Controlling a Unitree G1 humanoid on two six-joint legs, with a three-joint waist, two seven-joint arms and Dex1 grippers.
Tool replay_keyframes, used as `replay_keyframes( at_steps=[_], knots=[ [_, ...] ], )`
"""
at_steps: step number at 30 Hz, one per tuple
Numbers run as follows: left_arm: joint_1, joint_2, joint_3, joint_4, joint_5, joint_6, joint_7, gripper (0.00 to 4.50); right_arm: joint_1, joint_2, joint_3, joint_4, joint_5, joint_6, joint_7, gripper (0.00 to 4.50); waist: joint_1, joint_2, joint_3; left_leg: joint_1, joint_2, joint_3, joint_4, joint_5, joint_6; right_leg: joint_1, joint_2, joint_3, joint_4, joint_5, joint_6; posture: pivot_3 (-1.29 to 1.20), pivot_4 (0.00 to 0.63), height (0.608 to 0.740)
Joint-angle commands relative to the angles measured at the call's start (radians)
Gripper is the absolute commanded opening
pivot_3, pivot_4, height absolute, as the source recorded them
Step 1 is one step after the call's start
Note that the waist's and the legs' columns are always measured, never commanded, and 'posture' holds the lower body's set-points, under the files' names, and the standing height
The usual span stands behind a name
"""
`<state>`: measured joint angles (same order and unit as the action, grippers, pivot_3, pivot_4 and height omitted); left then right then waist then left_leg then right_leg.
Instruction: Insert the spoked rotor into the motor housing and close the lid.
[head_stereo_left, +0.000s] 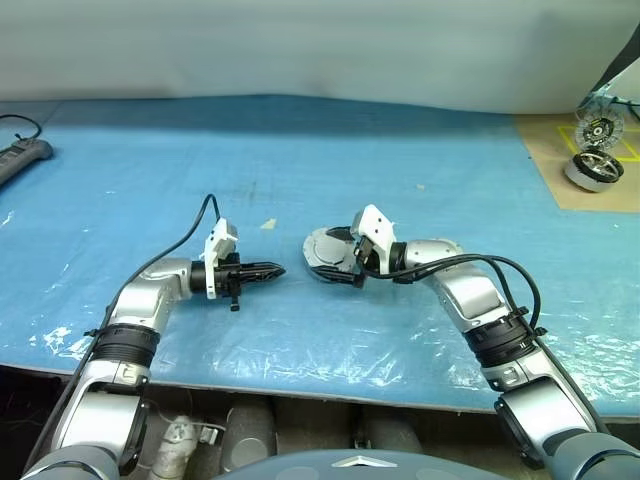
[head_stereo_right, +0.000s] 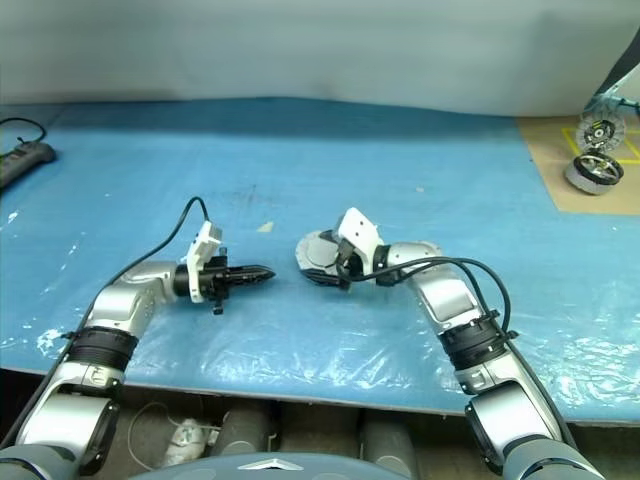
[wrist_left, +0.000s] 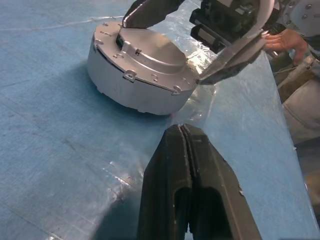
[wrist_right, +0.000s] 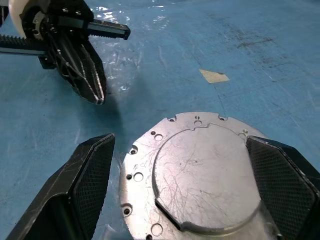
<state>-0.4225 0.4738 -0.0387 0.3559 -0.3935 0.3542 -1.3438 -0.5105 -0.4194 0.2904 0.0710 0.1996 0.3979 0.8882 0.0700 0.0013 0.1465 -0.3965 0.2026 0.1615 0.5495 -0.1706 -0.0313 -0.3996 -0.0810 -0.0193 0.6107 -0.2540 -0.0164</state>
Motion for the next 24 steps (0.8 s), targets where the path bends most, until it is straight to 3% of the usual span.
replay_keyframes(
  at_steps=[1,11,16,24],
  knots=[
    [0.008,0.009,0.015,-0.034,-0.010,-0.016,0.009,0.00,0.007,0.003,-0.024,0.002,0.016,0.017,0.010,4.47,0.001,0.000,0.000,0.000,0.000,0.000,0.001,0.000,0.001,0.000,0.000,0.000,0.000,0.000,0.000,0.00,0.150,0.740],
    [-0.009,-0.009,-0.001,-0.010,0.003,-0.029,0.026,0.00,0.029,0.011,0.019,0.076,-0.077,-0.057,-0.012,4.47,0.000,0.000,0.000,0.001,0.003,0.000,0.008,0.000,0.000,0.000,0.004,0.001,0.007,-0.002,-0.006,0.00,0.150,0.740],
    [-0.024,-0.017,-0.002,0.005,0.007,-0.035,0.028,0.00,0.054,0.009,0.034,0.071,-0.103,-0.057,-0.013,2.95,0.000,0.000,0.000,0.005,0.003,0.000,0.011,-0.002,-0.002,0.005,0.004,0.001,0.008,-0.002,-0.007,0.00,0.150,0.740],
    [-0.081,-0.079,-0.020,0.044,0.026,-0.056,0.062,0.00,0.069,-0.008,0.050,0.056,-0.107,-0.032,0.015,2.95,0.002,0.000,0.000,0.011,0.003,0.000,0.011,-0.002,-0.002,0.011,0.003,0.002,0.007,-0.002,-0.007,0.00,0.150,0.740]
  ],
)
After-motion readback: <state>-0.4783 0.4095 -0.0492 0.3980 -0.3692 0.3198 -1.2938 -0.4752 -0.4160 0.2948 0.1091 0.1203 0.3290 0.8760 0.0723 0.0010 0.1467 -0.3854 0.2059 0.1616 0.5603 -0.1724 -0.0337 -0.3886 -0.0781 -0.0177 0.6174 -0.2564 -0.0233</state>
